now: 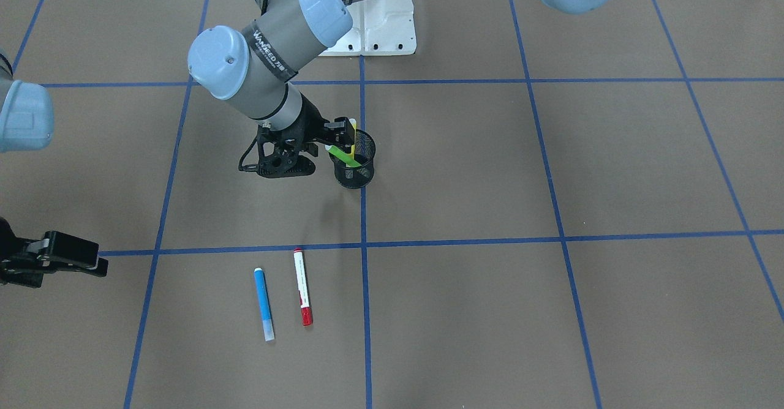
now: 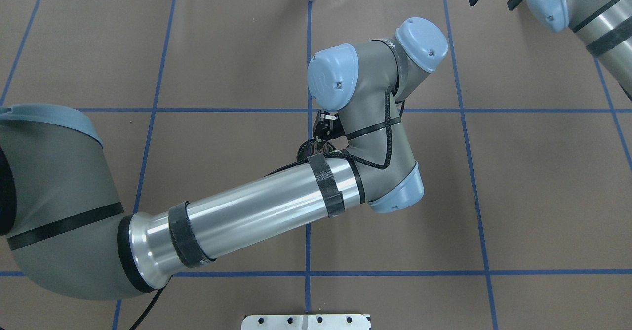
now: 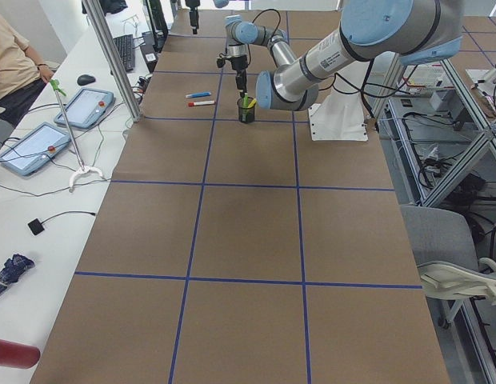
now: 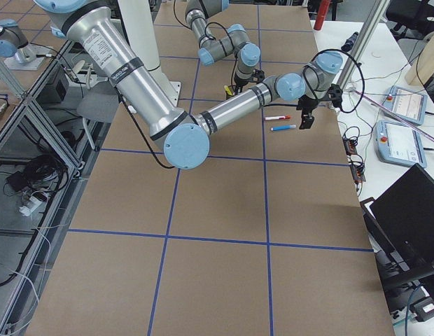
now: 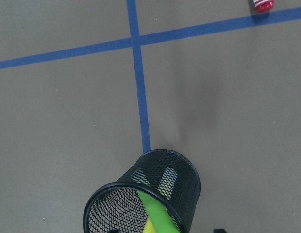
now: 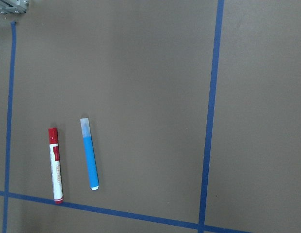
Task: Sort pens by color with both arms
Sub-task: 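Lower the left gripper into the cup toward the green marker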
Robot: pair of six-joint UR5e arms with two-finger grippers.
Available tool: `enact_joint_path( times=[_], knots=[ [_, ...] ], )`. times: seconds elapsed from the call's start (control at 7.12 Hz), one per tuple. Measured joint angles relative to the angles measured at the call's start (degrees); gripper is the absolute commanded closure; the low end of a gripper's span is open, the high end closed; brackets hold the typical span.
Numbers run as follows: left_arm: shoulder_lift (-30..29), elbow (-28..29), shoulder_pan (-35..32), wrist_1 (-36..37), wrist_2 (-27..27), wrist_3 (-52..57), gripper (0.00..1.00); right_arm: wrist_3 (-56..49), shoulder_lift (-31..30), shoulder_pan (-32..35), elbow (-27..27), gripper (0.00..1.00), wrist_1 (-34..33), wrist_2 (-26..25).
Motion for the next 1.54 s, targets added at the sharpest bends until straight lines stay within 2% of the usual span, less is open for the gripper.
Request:
enact_joint_path(
  times=[0.28,1.12,1.54],
  knots=[
    [0.26,0.12,0.00,-0.42,-0.07,0.00,0.40,0.00,-0.08,-0.01,-0.06,0.00,0.00,-0.03],
    [0.42,-0.22,0.06,-0.83,-0.10,-0.19,0.89,0.00,-0.11,-0.06,-0.09,0.00,0.00,-0.09],
    [0.46,-1.42,0.02,-0.35,-1.25,-0.48,0.92,0.00,-0.11,-0.06,-0.09,0.00,0.00,-0.12]
  ],
)
